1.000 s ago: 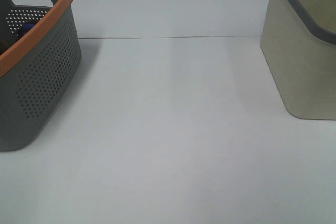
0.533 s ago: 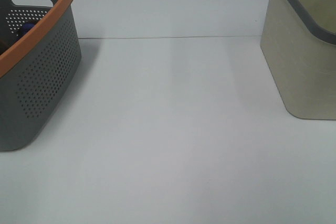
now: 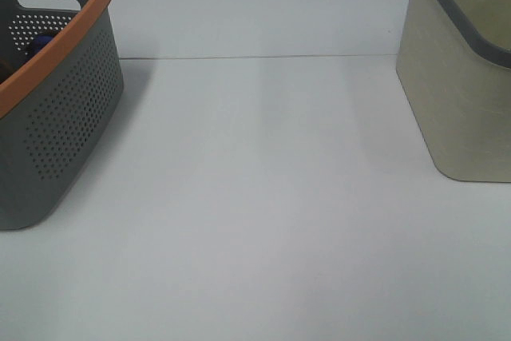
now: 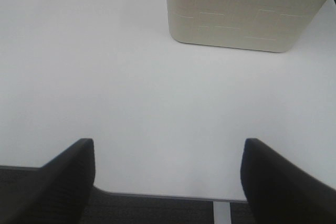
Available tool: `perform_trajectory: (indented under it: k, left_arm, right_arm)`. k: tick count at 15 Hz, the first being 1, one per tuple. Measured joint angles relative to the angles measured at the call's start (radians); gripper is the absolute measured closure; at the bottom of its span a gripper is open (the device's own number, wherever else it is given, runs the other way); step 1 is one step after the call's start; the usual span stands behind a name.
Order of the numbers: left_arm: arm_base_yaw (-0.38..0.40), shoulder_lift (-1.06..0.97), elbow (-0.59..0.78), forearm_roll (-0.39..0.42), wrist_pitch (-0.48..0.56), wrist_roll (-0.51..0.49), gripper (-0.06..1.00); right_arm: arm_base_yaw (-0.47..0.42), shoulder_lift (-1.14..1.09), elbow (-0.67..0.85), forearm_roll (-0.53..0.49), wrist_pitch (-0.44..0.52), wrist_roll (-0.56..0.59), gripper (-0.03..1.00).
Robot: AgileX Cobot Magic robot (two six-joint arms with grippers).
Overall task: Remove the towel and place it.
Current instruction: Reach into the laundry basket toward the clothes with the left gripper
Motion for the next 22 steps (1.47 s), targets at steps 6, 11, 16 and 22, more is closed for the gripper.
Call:
perform_trajectory:
  k: [6, 11, 16, 22]
  left_arm:
    - [0.000, 0.000, 0.000, 0.000, 0.000, 0.000, -0.04]
    - [0.000, 0.000, 0.000, -0.004, 0.000, 0.000, -0.04]
    - [0.000, 0.149, -0.116, -0.030, 0.060, 0.061, -0.04]
    - [0.000, 0.760, -0.614, -0.100, 0.165, 0.415, -0.04]
  right_arm:
    - [0.000, 0.000, 0.000, 0.000, 0.000, 0.000, 0.21]
    - [0.000, 0.000, 0.000, 0.000, 0.000, 0.000, 0.21]
    - [0.000, 0.000, 0.000, 0.000, 0.000, 0.000, 0.21]
    - [0.000, 0.000, 0.000, 0.000, 0.000, 0.000, 0.21]
